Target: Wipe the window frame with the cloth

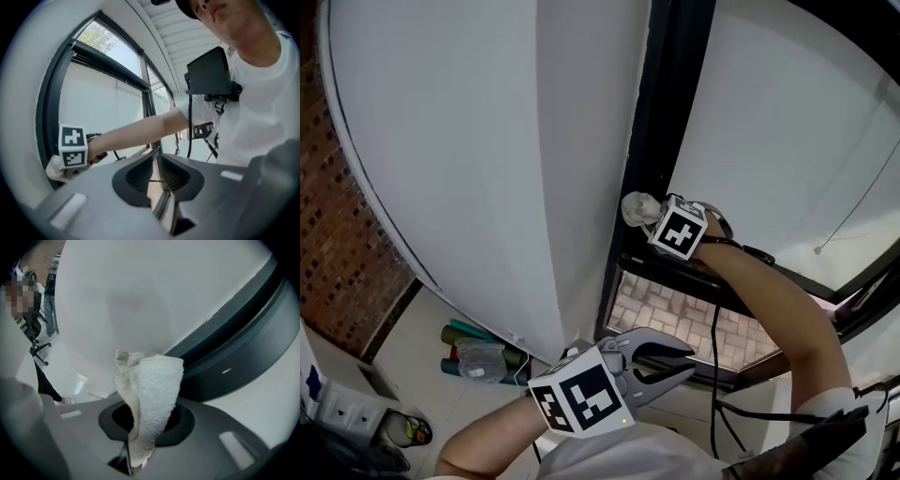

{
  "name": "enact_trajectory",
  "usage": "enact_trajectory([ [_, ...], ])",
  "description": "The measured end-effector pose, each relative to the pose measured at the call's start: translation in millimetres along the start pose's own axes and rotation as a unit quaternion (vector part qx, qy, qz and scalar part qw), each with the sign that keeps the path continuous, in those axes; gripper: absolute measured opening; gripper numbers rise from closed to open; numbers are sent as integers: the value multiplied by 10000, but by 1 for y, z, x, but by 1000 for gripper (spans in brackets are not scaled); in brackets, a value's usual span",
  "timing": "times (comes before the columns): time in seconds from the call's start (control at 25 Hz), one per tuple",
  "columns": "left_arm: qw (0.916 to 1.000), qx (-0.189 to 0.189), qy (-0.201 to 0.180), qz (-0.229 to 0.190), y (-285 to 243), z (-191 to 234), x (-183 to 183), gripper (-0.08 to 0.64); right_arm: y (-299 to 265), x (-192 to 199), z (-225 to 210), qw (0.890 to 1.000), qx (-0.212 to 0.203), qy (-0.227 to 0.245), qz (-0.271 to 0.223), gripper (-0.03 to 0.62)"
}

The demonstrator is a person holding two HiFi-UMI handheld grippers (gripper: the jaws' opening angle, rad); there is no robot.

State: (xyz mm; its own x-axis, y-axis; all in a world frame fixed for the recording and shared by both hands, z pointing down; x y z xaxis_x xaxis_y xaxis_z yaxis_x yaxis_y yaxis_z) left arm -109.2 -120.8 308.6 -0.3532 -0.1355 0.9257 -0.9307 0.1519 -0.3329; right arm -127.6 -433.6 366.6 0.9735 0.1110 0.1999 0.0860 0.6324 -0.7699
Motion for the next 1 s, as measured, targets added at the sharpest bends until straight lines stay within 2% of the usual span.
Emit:
enact_trajectory([
  [0.2,9995,254,-208,-18,2,0,-20,69,60,-15,-44,9995,251,164,-31,74],
  [0.36,9985,430,-326,-2,5,8,-37,69,92,-22,-81,9986,480,197,127,74],
  [0.56,9975,615,-355,48,3,3,-45,69,135,-36,-120,9961,800,363,48,74],
  [0.68,9969,641,-446,92,-1,0,-47,69,170,-43,-152,9951,965,224,-29,74],
  [1.0,9952,735,-607,200,-6,-17,-47,69,272,-57,-235,9796,1994,62,-222,74],
])
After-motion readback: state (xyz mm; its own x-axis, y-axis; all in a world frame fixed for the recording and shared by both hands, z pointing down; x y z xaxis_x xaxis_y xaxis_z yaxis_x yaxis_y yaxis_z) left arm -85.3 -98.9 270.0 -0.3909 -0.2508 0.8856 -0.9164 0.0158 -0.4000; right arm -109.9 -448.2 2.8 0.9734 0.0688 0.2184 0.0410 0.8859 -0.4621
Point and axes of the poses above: the fingertips, and each gripper's own axes: y backward along the fingers, z to its left, x out of its underside, the point moved 3 cm from there along y, backward along the fingers, and after that the axes turned 10 degrees about z, right-handed, at the moved point
